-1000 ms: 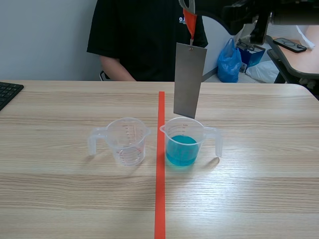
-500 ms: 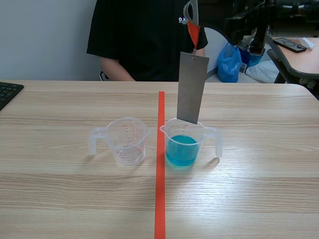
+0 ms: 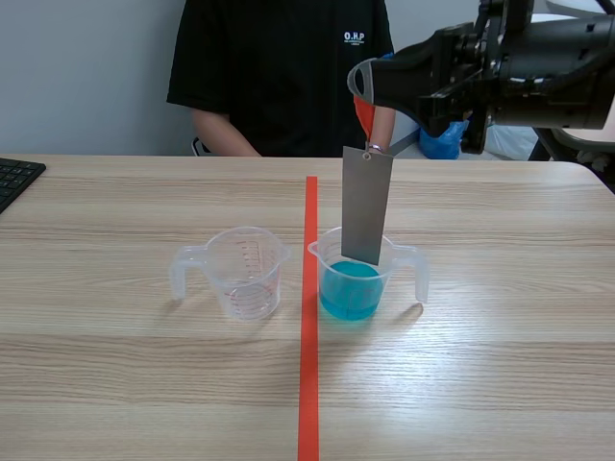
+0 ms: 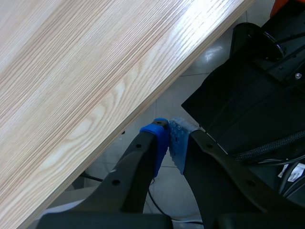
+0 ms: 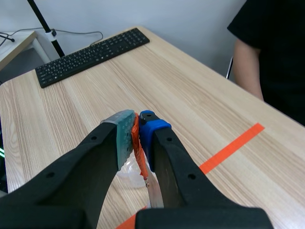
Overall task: Do the redox reaction experiment.
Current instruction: 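Lower the plate into the blue solution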
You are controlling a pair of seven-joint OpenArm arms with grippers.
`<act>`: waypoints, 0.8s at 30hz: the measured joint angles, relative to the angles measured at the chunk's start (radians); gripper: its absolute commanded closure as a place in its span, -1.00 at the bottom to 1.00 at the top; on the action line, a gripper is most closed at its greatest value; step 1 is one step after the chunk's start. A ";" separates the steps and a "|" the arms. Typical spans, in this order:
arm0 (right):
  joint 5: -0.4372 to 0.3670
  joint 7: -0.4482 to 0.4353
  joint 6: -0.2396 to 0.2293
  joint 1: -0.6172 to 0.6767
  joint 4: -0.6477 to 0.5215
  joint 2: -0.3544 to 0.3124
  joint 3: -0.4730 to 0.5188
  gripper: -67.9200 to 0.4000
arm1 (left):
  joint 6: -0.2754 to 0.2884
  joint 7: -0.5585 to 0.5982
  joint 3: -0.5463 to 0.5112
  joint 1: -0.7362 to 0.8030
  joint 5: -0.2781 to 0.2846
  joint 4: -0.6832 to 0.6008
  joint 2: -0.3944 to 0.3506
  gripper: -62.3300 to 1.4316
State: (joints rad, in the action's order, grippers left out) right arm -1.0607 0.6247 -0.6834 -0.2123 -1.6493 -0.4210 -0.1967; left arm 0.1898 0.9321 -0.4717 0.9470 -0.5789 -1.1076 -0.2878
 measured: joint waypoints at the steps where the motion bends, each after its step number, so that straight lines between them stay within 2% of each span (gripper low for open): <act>1: 0.016 -0.014 -0.015 0.000 0.014 0.000 -0.002 0.95 | 0.000 0.000 0.000 0.000 0.000 0.000 0.000 0.83; 7: 0.068 -0.082 -0.025 0.000 0.100 0.000 -0.029 0.95 | 0.000 0.000 0.000 0.000 0.000 0.000 0.002 0.83; 10: 0.087 -0.115 -0.047 0.000 0.145 0.000 -0.033 0.95 | 0.000 0.000 0.000 0.000 0.000 0.000 0.002 0.83; 18: 0.183 -0.219 -0.047 0.000 0.233 0.000 -0.078 0.95 | 0.000 0.000 0.000 0.000 0.000 0.000 0.003 0.83; 24: 0.219 -0.281 -0.047 0.000 0.272 0.000 -0.102 0.95 | 0.000 0.000 0.000 0.000 0.000 0.000 0.002 0.83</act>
State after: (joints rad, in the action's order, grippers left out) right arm -0.8421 0.3439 -0.7307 -0.2127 -1.3769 -0.4206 -0.2989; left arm 0.1898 0.9321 -0.4717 0.9470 -0.5789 -1.1076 -0.2855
